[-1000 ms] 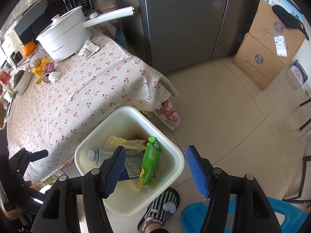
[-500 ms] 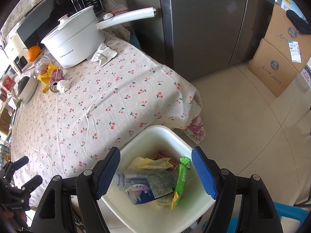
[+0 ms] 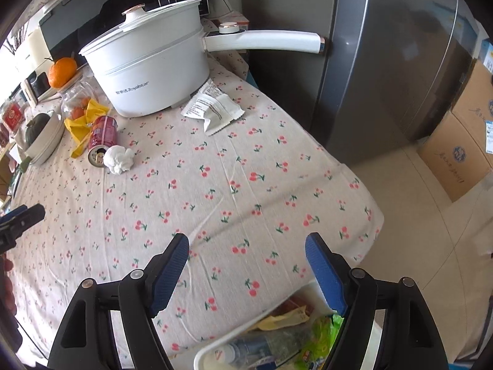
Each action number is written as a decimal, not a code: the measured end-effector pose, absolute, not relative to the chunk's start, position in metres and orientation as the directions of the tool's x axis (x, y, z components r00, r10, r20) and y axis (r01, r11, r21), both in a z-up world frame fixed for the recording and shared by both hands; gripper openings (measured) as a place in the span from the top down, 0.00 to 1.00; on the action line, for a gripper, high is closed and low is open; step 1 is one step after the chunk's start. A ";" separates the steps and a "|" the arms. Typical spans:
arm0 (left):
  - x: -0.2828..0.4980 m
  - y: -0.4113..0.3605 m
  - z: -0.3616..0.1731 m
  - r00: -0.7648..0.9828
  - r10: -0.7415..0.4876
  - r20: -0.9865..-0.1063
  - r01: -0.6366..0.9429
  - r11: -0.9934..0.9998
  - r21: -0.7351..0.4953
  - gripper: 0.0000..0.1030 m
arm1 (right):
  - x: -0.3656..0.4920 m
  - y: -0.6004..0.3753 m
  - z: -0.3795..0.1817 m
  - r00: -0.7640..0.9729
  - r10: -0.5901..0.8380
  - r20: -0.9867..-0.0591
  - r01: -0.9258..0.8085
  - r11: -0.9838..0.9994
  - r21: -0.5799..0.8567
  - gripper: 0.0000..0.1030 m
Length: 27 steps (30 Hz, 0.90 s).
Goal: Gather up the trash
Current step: 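Move both tools back to the table toward the red can and white tissue, then grasp the red can with the left tool while the right tool grasps the white tissue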
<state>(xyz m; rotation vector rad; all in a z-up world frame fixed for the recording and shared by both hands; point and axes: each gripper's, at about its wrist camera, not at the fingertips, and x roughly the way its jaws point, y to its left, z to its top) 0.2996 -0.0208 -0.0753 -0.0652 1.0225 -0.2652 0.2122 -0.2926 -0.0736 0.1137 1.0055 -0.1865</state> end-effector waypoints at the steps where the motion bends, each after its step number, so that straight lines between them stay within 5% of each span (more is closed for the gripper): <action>1: 0.311 -0.024 -0.079 0.498 -0.260 -0.827 0.178 0.964 -0.196 0.07 | 0.218 -0.290 -0.075 0.532 -0.119 -0.838 0.208 0.978 -0.006 0.23; 9: 0.379 -0.047 -0.110 0.519 -0.318 -0.793 0.101 0.944 -0.313 0.15 | 0.249 -0.268 -0.087 0.582 -0.140 -0.801 0.146 0.987 -0.067 0.23; 11: 0.389 -0.050 -0.118 0.508 -0.337 -0.793 0.096 0.937 -0.336 0.21 | 0.254 -0.264 -0.090 0.589 -0.128 -0.798 0.134 0.989 -0.060 0.23; 14: 0.396 -0.051 -0.126 0.477 -0.378 -0.793 0.111 0.921 -0.372 0.44 | 0.262 -0.256 -0.094 0.594 -0.105 -0.798 0.125 0.991 -0.037 0.23; 27: 0.327 0.025 -0.091 0.497 -0.337 -0.799 0.176 0.941 -0.287 0.45 | 0.296 -0.195 -0.099 0.595 0.020 -0.803 -0.002 1.000 0.024 0.23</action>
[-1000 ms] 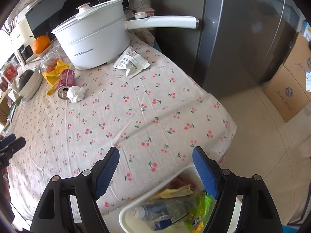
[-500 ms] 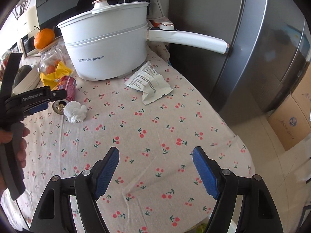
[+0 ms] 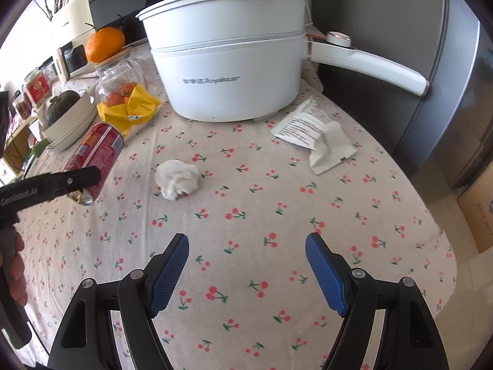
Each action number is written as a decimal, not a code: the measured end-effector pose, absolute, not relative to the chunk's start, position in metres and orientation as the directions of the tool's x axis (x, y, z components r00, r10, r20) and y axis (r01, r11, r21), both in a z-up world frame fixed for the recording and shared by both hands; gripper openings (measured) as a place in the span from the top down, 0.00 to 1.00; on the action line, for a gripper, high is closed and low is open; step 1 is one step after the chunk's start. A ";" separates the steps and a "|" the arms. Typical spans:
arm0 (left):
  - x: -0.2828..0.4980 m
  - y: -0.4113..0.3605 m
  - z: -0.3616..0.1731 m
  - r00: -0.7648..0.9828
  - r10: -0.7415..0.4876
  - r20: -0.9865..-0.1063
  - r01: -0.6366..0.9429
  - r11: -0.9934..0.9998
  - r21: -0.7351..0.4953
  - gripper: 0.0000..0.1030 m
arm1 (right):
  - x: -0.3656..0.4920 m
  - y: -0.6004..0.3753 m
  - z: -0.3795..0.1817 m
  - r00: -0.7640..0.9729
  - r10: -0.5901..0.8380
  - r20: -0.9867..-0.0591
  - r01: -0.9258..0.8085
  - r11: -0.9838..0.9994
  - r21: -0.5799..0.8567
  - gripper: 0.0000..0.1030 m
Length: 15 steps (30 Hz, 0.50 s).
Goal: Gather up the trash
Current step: 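Grasp the red can with the left tool while the right tool grasps the white tissue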
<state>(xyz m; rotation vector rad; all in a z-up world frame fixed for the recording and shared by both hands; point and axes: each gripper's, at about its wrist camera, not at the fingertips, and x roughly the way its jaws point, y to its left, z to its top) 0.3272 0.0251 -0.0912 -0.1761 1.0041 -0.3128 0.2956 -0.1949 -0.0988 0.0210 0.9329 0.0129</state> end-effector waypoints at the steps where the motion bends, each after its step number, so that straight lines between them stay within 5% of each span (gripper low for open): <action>1: 0.319 0.033 -0.089 0.501 -0.333 -0.799 0.181 0.943 -0.279 0.45 | 0.300 -0.189 -0.100 0.597 0.032 -0.802 -0.020 0.999 0.025 0.23; 12: 0.279 0.077 -0.091 0.497 -0.269 -0.825 0.166 0.963 -0.213 0.45 | 0.357 -0.133 -0.132 0.586 0.047 -0.809 -0.088 0.996 -0.006 0.24; 15: 0.274 0.083 -0.090 0.498 -0.256 -0.829 0.159 0.966 -0.203 0.45 | 0.366 -0.128 -0.136 0.597 0.053 -0.801 -0.096 0.995 -0.005 0.32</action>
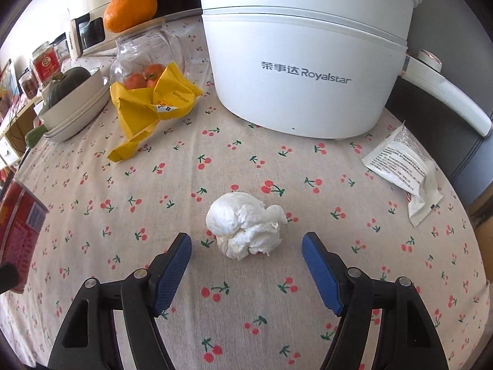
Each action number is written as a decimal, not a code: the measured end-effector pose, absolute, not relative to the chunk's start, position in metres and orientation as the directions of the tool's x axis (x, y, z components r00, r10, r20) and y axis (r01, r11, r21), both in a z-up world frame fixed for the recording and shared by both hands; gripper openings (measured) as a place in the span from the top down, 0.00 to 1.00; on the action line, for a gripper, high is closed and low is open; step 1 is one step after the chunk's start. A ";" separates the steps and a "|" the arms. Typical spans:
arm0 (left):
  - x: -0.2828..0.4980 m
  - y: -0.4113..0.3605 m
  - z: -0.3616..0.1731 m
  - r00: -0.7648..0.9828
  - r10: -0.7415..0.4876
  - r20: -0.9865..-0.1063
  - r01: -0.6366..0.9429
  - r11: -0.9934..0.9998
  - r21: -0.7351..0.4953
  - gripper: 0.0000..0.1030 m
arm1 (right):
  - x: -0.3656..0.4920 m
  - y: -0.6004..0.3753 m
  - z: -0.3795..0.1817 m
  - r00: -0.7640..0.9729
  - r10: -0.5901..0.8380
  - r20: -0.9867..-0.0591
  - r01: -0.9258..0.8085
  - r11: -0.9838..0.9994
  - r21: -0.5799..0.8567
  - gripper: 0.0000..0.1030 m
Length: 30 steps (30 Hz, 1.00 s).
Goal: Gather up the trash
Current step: 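Grasp the red can with the left tool while the right tool grasps the white tissue, then carry the can and tissue over the bin and open the left tool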
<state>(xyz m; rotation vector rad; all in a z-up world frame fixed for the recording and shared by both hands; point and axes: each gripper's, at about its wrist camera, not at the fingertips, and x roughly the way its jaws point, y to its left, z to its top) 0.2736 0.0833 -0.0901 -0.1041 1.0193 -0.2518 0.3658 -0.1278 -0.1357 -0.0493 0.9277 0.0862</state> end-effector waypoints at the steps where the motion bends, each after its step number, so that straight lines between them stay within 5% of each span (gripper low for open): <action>1: 0.272 0.085 -0.090 0.497 -0.253 -0.830 0.157 0.967 -0.201 0.45 | 0.368 -0.126 -0.136 0.602 0.044 -0.797 -0.095 0.995 -0.017 0.35; 3: 0.270 0.086 -0.090 0.496 -0.247 -0.832 0.150 0.969 -0.199 0.45 | 0.372 -0.123 -0.136 0.612 0.043 -0.790 -0.108 0.994 -0.029 0.59; 6: 0.264 0.084 -0.085 0.500 -0.243 -0.831 0.147 0.970 -0.195 0.45 | 0.371 -0.119 -0.131 0.604 0.075 -0.793 -0.138 0.990 -0.011 0.68; 30: 0.132 0.009 -0.016 0.536 -0.376 -0.755 0.307 0.921 -0.241 0.45 | 0.174 -0.188 -0.019 0.656 0.019 -0.755 -0.127 0.988 -0.085 0.68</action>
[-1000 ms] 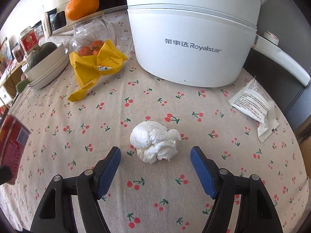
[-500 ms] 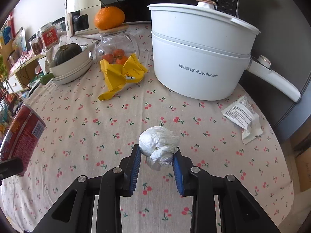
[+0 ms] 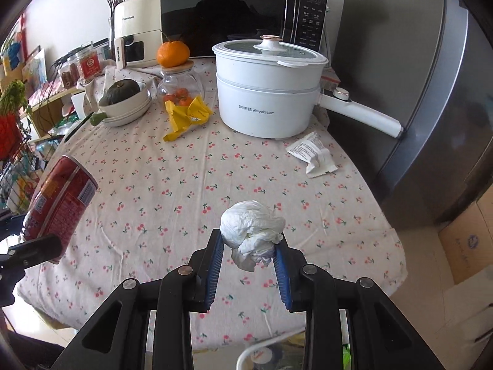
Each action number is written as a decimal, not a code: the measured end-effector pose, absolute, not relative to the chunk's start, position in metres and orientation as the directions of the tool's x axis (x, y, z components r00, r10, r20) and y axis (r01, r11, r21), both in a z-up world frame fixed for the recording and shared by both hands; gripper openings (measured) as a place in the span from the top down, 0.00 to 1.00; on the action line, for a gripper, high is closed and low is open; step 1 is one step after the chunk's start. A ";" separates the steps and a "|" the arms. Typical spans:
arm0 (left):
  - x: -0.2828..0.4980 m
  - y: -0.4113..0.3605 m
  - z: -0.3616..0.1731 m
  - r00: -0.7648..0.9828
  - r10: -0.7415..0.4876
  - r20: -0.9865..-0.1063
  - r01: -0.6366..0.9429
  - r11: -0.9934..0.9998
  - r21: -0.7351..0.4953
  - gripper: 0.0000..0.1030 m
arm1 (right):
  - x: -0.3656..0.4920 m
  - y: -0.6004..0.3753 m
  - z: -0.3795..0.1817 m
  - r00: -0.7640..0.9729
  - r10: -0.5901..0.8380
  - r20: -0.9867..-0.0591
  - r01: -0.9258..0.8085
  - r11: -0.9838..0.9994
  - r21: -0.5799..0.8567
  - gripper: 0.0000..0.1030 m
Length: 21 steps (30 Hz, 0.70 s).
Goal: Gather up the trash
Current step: 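Carry the can and tissue over the bin and open the left tool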
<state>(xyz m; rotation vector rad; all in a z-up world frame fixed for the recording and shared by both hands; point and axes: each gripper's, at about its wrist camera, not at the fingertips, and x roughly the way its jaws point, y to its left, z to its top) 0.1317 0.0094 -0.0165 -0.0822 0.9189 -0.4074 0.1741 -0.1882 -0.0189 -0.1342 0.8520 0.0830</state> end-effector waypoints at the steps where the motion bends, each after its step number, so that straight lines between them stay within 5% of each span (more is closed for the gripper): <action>1: 0.126 0.005 -0.016 0.535 -0.382 -0.753 0.316 0.918 -0.241 0.45 | 0.165 -0.193 -0.016 0.656 0.015 -0.755 -0.122 0.989 -0.086 0.68; 21: 0.079 -0.131 -0.051 0.340 -0.522 -0.782 0.543 0.788 -0.291 0.45 | 0.056 -0.319 -0.041 0.515 -0.068 -0.854 0.111 0.994 -0.012 0.66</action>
